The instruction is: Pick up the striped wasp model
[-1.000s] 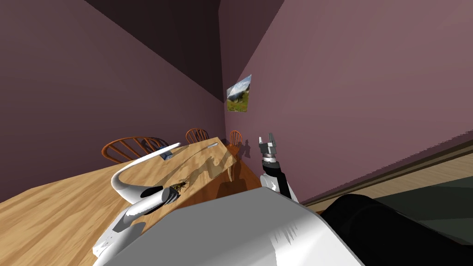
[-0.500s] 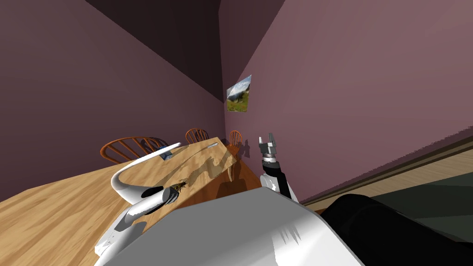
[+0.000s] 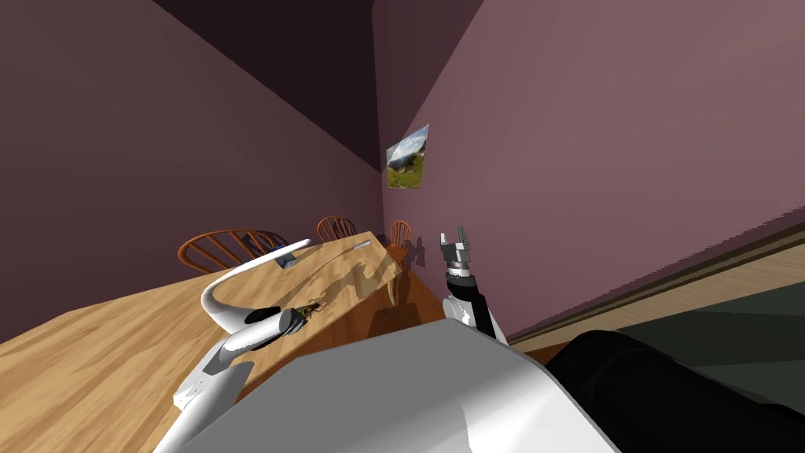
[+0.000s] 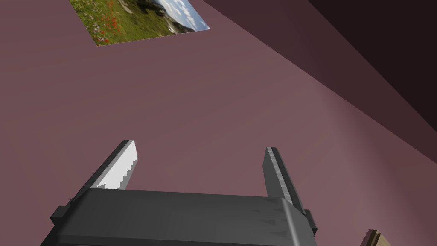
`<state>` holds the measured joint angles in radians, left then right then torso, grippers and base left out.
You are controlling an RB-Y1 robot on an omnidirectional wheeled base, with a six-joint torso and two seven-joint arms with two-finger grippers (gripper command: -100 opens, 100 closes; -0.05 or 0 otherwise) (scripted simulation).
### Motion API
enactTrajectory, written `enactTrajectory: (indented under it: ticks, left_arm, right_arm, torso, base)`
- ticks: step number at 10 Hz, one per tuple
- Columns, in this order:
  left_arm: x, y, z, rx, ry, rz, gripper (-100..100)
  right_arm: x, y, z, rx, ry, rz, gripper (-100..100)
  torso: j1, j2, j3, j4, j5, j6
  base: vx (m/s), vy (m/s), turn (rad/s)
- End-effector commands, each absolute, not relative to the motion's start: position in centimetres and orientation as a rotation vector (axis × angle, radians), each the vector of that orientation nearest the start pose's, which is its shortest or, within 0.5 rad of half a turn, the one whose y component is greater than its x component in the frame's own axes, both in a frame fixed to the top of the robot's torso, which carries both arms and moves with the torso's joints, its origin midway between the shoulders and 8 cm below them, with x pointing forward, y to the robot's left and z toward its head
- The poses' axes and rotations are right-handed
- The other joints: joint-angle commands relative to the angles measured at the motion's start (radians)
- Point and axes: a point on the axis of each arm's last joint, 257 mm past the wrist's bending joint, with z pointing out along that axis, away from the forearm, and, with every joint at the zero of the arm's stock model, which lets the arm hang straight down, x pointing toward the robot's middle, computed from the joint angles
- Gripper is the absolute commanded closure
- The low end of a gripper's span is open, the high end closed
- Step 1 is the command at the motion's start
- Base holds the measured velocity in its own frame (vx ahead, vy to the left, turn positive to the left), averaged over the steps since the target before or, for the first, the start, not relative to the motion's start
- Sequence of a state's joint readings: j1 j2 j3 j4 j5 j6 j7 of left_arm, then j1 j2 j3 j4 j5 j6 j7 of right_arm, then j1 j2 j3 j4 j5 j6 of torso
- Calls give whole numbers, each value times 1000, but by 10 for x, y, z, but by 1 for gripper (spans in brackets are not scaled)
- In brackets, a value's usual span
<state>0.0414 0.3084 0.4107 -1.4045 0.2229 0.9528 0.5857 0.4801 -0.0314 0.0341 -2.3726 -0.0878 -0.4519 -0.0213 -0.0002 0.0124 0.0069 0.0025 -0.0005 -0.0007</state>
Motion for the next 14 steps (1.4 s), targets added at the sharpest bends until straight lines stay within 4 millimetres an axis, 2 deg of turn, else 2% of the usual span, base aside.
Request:
enactTrajectory:
  ticks: [1,4,8,9,10,12,13,14]
  left_arm:
    - [371,509,-430,-2545,751,-523,-100]
    - [406,510,-402,-2505,768,-544,-100]
    - [436,517,-373,-2465,760,-540,-100]
    - [412,533,-384,-2492,707,-487,-100]
    - [395,539,-395,-2518,682,-456,-100]
    - [374,544,-409,-2548,653,-419,-100]
    - [350,549,-423,-2582,622,-378,-100]
    - [337,551,-431,-2598,606,-357,-100]
  right_arm:
    - [334,-269,62,651,540,1439,0]
    - [334,-269,62,651,540,1439,0]
    - [334,-269,62,651,540,1439,0]
    - [334,-269,62,651,540,1439,0]
    - [334,-269,62,651,540,1439,0]
    - [334,-269,62,651,540,1439,0]
    - [334,-269,62,651,540,1439,0]
    - [334,-269,62,651,540,1439,0]
  torso:
    - [0,0,0,0,0,0]
    - [3,2,2,1,1,0]
    - [4,-1,0,0,1,0]
    - [4,1,1,0,1,0]
    - [1,-6,-3,-1,1,0]
    - [-4,-23,-13,-5,-1,0]
    - [-4,-24,-14,-5,0,0]
    - [-3,-26,-15,-6,0,0]
  base:
    - [-213,20,8]
    - [-209,45,-6]
    - [-165,52,-10]
    - [-35,-4,-40]
    - [167,-62,-30]
    - [209,-68,-10]
    - [235,-57,-31]
    - [218,-65,-19]
